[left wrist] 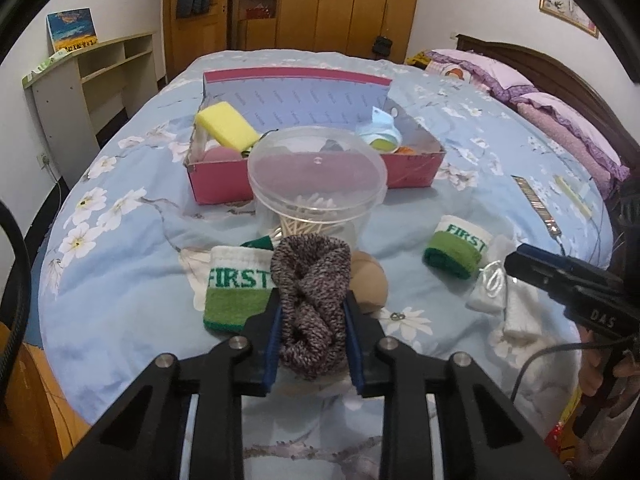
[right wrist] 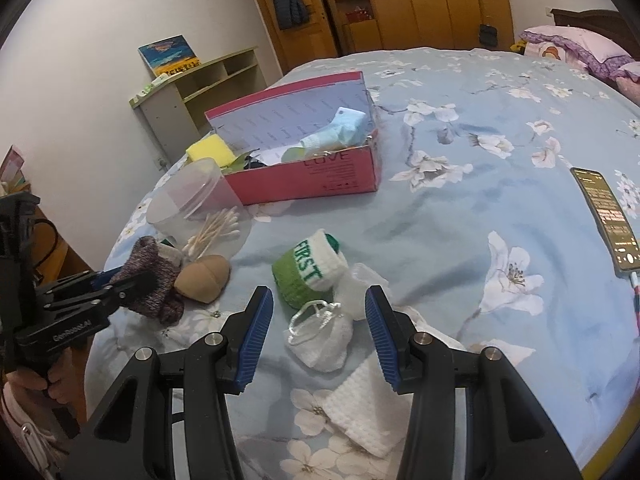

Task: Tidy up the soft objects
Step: 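Grasp the grey knit sock with the left tool while the right tool grasps the white mesh bag, then carry the grey sock and white mesh bag in both tools over the pink box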

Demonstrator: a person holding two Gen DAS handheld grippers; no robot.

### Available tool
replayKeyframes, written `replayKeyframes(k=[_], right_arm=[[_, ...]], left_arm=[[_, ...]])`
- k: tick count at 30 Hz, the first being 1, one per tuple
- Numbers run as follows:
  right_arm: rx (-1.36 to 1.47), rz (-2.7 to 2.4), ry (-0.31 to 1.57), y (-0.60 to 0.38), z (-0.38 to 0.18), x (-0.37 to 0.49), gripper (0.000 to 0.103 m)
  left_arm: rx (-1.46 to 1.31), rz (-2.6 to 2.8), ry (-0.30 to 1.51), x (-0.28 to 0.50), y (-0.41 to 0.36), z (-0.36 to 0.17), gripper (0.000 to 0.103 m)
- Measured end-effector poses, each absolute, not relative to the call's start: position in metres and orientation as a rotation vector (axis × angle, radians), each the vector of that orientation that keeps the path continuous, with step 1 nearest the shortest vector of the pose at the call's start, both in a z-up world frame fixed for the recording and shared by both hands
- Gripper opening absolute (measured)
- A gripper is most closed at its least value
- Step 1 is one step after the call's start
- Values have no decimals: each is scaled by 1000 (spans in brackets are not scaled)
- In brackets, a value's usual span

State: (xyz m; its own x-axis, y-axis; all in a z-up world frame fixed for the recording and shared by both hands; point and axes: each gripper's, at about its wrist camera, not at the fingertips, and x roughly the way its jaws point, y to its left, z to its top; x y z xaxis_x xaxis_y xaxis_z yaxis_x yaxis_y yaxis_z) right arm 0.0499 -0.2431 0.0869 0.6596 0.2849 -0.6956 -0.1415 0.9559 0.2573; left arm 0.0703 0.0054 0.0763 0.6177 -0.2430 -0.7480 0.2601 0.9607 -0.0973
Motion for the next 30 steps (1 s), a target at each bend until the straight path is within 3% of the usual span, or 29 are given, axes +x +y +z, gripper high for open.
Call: replayKeyframes(k=[4, 17, 19, 20, 22, 25, 30], right_arm=[[185, 229, 816, -246, 86, 49, 58], [191, 229, 889, -241, 58, 67, 57], [204, 237, 894, -241, 55, 68, 48], [208, 243, 898, -241, 54, 68, 38], [207, 244, 901, -241, 53, 67, 30], [198, 255, 887, -240, 56, 65, 22], [174, 264, 837, -237, 70, 56, 18]], left_arm=[[-4, -306, 858, 68, 8, 80, 28], [-27, -327, 819, 58, 13, 93, 28], [-29, -326, 822, 59, 14, 93, 28], [-31, -326, 824, 59, 14, 92, 28], [-35, -326, 831, 60, 14, 91, 28], [-38, -325, 836, 61, 15, 90, 28], [-38, -325, 831, 61, 16, 90, 28]])
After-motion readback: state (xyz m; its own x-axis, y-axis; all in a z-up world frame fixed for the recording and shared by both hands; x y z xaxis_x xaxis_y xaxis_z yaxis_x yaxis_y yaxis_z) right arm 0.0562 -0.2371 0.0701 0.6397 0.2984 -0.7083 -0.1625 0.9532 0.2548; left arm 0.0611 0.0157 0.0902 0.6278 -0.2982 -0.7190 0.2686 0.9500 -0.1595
